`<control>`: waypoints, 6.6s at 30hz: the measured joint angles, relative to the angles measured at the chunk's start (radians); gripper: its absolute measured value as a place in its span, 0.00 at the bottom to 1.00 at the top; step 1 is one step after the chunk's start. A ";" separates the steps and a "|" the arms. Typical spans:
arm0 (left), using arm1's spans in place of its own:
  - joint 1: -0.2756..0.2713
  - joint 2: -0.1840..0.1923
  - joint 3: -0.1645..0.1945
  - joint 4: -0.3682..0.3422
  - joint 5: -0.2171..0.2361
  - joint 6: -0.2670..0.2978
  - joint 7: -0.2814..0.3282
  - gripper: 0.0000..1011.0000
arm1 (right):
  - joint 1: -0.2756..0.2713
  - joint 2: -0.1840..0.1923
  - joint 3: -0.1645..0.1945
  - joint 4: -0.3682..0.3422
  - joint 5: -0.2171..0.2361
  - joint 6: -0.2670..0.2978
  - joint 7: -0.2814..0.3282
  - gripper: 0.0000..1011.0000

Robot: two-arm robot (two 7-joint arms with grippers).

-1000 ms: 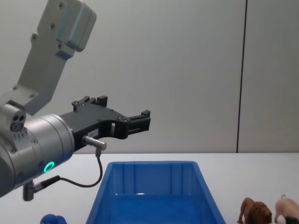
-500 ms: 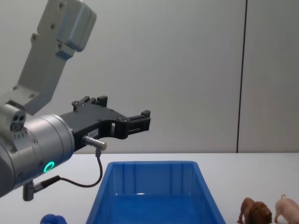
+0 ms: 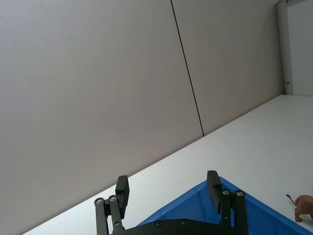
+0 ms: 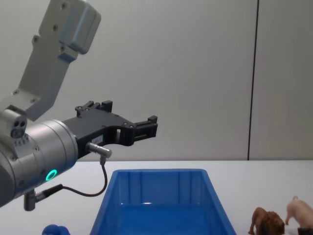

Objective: Pick up the two dolls from the table and place them into the box.

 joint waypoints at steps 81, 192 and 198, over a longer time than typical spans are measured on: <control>0.000 0.000 0.000 0.000 0.000 0.000 0.000 0.99 | 0.089 -0.045 -0.069 -0.177 -0.086 0.034 0.137 0.99; 0.000 0.000 0.000 0.000 0.000 0.000 0.000 0.99 | 0.159 -0.092 -0.078 -0.146 -0.016 0.118 0.275 0.94; 0.000 0.000 0.000 0.000 0.000 0.000 0.000 0.99 | 0.131 -0.059 -0.055 -0.164 0.018 0.107 0.255 0.99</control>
